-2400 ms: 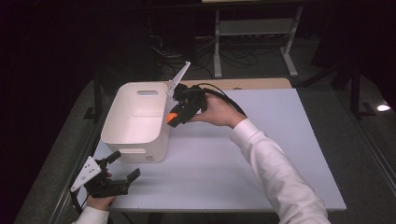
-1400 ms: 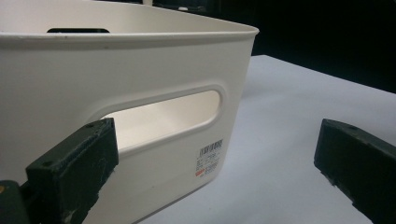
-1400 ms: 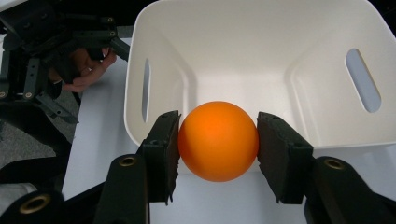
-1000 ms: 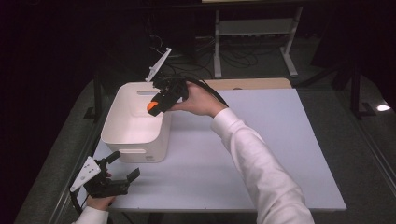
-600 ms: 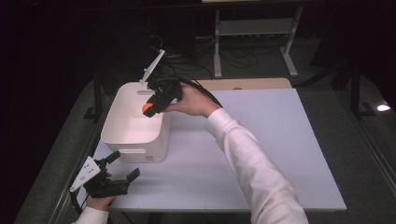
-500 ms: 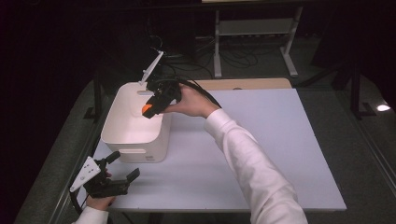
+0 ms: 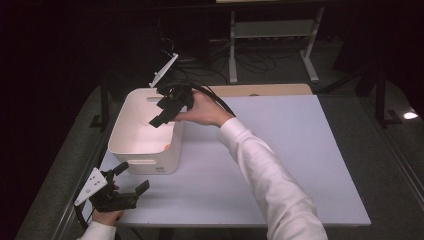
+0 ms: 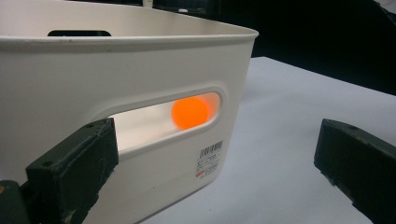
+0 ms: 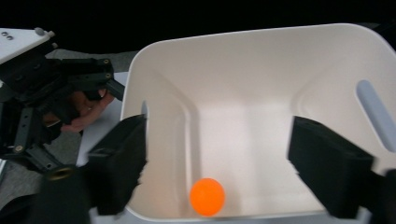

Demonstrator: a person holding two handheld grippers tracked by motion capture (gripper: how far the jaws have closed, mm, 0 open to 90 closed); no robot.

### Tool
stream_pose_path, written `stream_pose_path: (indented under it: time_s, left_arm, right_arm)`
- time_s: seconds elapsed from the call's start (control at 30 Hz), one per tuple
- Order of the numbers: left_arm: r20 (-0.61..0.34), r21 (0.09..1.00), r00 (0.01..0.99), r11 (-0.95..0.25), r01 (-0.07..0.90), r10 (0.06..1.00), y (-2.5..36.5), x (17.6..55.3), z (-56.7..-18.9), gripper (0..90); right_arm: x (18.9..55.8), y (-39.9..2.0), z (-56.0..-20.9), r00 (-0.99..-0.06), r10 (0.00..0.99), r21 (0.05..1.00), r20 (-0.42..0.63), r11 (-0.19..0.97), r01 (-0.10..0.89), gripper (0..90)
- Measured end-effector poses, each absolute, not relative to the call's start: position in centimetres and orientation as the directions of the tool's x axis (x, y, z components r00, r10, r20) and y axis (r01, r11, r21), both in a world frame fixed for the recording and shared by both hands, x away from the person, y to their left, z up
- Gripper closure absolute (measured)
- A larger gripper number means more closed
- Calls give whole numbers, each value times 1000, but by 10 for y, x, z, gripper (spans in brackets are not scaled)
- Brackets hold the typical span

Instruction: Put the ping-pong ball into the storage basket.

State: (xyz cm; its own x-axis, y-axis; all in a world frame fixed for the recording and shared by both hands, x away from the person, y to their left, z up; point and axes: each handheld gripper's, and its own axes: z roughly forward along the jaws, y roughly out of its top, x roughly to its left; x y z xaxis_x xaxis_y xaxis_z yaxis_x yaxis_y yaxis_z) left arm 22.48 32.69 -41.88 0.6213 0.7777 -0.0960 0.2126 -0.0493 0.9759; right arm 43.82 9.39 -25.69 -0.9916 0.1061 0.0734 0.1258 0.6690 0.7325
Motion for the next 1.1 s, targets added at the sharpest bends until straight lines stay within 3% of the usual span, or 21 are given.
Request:
stream_pose_path:
  time_s: [0.13,0.63,1.1]
  left_arm:
    - [-94,975,622,-53,214,777,327,225,-419,0]
    - [-89,974,626,-65,218,775,325,225,-419,0]
    - [-104,974,624,-48,222,774,324,226,-420,0]
  right_arm:
    - [440,84,-257,-988,142,754,53,644,132,0]
    - [438,44,-263,-979,205,788,21,599,142,0]
    - [432,5,-272,-965,257,816,53,546,190,0]
